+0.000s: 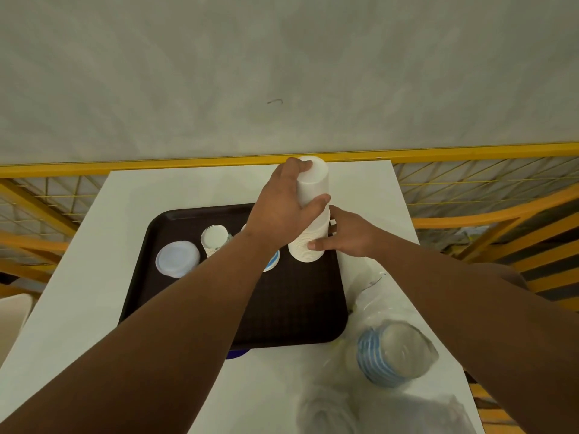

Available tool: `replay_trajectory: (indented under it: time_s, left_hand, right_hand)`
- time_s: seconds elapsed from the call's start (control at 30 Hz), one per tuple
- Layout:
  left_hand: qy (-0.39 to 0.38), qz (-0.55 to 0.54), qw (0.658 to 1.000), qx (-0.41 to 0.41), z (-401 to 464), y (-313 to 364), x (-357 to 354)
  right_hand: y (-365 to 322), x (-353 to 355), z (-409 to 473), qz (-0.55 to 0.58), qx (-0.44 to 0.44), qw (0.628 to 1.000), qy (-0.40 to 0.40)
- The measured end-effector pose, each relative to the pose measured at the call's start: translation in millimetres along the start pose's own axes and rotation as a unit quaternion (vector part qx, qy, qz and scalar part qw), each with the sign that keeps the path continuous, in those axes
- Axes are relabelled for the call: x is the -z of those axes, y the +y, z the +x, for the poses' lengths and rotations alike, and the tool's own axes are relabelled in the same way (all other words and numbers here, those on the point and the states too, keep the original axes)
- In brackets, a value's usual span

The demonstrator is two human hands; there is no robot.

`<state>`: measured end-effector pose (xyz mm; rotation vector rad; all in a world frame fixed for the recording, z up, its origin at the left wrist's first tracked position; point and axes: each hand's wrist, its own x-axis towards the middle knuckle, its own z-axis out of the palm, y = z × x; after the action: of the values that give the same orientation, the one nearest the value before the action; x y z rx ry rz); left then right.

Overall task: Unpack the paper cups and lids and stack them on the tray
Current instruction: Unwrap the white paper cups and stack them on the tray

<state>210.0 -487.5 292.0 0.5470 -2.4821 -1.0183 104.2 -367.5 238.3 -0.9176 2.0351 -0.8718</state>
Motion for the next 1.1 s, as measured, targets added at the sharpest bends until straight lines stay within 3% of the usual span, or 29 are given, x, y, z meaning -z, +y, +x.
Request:
replay_trajectory:
  time_s: [0.3, 0.57, 0.7, 0.97, 1.1]
  left_hand:
    - [-0.047, 0.096, 0.994, -0.016, -10.9, 15.1, 28.1]
    - [0.032, 0.096, 0.995, -0.020, -70.9, 53.8, 65.4]
    - [0.043, 0.081, 0.996, -0.003, -111.4, 62.1, 74.9]
    - [-0.016, 0.051, 0.998, -0.032, -163.5, 69.5, 69.6]
    - [-0.100, 0.023, 0.993, -0.060, -176.0, 72.4, 67.3]
  right_hand:
    - [-5.5, 23.8, -41.0, -0.051, -0.049, 0.993, 0.093]
    - [-26.8, 38.5, -108.0, 0.036, 0.002, 0.975, 0.221]
    - [-46.1, 24.5, -135.6, 0.064, 0.052, 0.966, 0.246]
    - [-64.9, -10.1, -192.7, 0.069, 0.062, 0.952, 0.290]
    - [-60.9, -22.9, -219.6, 0.080, 0.026, 0.940, 0.329]
